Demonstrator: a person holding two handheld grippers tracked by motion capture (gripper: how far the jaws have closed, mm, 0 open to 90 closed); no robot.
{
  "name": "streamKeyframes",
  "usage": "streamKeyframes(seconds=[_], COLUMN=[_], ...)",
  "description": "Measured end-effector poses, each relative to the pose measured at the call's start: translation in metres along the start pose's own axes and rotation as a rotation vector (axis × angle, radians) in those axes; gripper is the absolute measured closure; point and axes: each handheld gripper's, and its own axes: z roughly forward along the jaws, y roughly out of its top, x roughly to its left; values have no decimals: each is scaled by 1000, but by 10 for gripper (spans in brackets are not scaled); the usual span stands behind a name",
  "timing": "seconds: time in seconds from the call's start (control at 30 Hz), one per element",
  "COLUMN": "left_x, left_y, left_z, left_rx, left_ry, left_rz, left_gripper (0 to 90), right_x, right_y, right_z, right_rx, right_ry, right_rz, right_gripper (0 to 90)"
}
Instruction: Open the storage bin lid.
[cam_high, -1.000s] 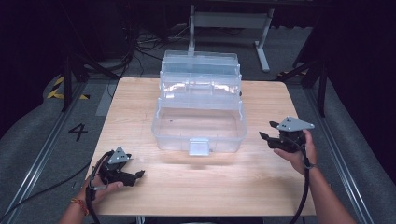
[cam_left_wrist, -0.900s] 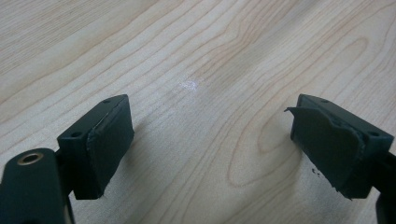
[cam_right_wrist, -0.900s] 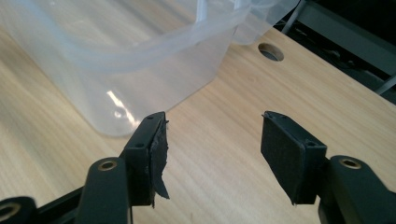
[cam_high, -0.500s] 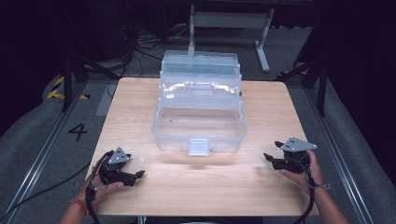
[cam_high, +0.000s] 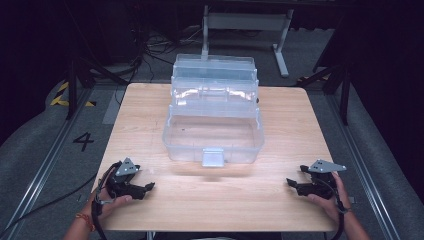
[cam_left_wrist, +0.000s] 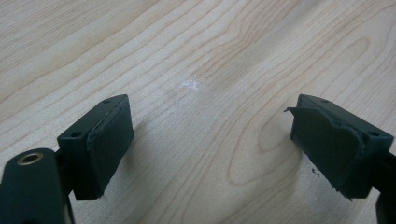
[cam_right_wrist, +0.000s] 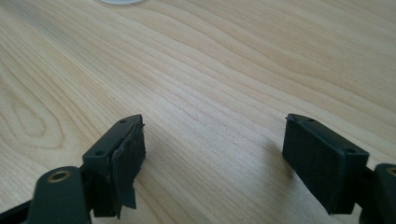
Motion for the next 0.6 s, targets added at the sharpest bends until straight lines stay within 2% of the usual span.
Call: streamKeyframes(seconds=[0.03, 0.6], left_x=[0, 0], left_y=[0, 0], left_z=[0, 0], left_rx=[-1, 0], left_ry=[-2, -2], left_rz=[-1, 0], left_gripper=[136, 136], right_x=[-2, -2], right_y=[0, 0], right_z=[0, 1], right_rx=[5, 6], right_ry=[6, 3], right_rz=[11, 9], right_gripper=[212, 205])
